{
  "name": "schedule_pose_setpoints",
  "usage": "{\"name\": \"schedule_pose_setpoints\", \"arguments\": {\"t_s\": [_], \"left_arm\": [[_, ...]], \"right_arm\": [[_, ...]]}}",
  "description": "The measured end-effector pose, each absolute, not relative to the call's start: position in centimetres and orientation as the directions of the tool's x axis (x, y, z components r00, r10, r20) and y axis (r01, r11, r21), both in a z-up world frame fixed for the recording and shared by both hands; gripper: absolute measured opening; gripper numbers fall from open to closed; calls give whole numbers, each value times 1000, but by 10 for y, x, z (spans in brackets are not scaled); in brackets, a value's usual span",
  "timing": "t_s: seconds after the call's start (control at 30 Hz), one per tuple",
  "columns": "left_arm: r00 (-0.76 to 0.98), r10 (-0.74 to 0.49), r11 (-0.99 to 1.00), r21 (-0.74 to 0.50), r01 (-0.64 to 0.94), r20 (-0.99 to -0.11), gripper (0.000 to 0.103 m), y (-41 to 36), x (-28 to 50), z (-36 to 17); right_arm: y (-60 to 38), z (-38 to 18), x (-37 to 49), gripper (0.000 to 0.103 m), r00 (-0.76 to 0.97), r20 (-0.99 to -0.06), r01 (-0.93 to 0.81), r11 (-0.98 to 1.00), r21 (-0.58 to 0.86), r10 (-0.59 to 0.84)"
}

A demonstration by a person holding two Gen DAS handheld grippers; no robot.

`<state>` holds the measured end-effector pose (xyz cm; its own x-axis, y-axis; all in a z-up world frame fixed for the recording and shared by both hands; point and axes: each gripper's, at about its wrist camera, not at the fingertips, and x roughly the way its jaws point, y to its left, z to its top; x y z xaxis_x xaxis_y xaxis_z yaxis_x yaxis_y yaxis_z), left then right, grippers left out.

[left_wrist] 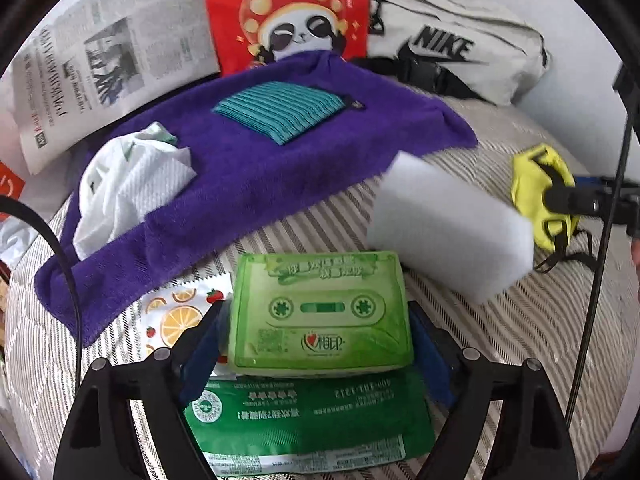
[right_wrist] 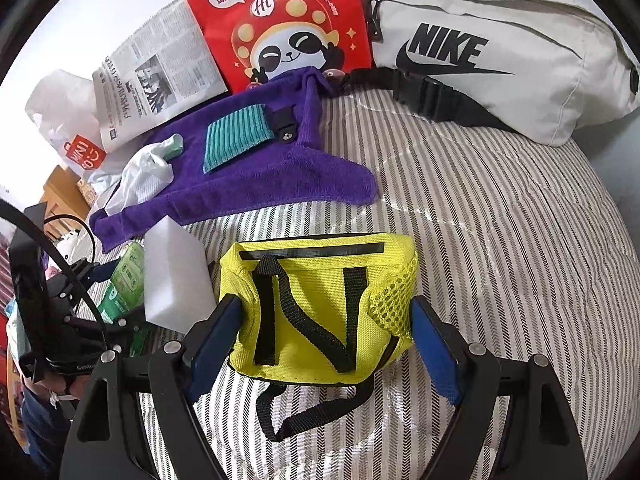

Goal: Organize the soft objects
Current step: 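Grasp the green cassette-print tissue pack with the left tool while the right tool lifts the pouch, then lower the yellow pouch onto the purple towel with the right tool while the left tool carries the pack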

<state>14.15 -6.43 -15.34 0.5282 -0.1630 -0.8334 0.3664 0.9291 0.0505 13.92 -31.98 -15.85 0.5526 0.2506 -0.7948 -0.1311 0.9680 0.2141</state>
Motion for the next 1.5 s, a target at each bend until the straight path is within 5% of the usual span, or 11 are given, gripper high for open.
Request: {"name": "schedule_pose_setpoints", "arguments": {"t_s": [0.03, 0.97, 1.5], "left_arm": [[541, -163, 934, 47, 354, -825, 72, -63, 142, -152], [596, -190, 960, -21, 278, -780, 72, -5, 126, -109], [648, -164, 979, -45, 197, -744, 72, 31, 166, -76]], "right_arm": [[-320, -158, 139, 84, 552, -795, -132, 968, 214, 251], [-290, -121, 153, 84, 581, -757, -190, 955, 229, 297], [-249, -92, 231, 84, 555, -764, -244, 943, 228, 329]]}}
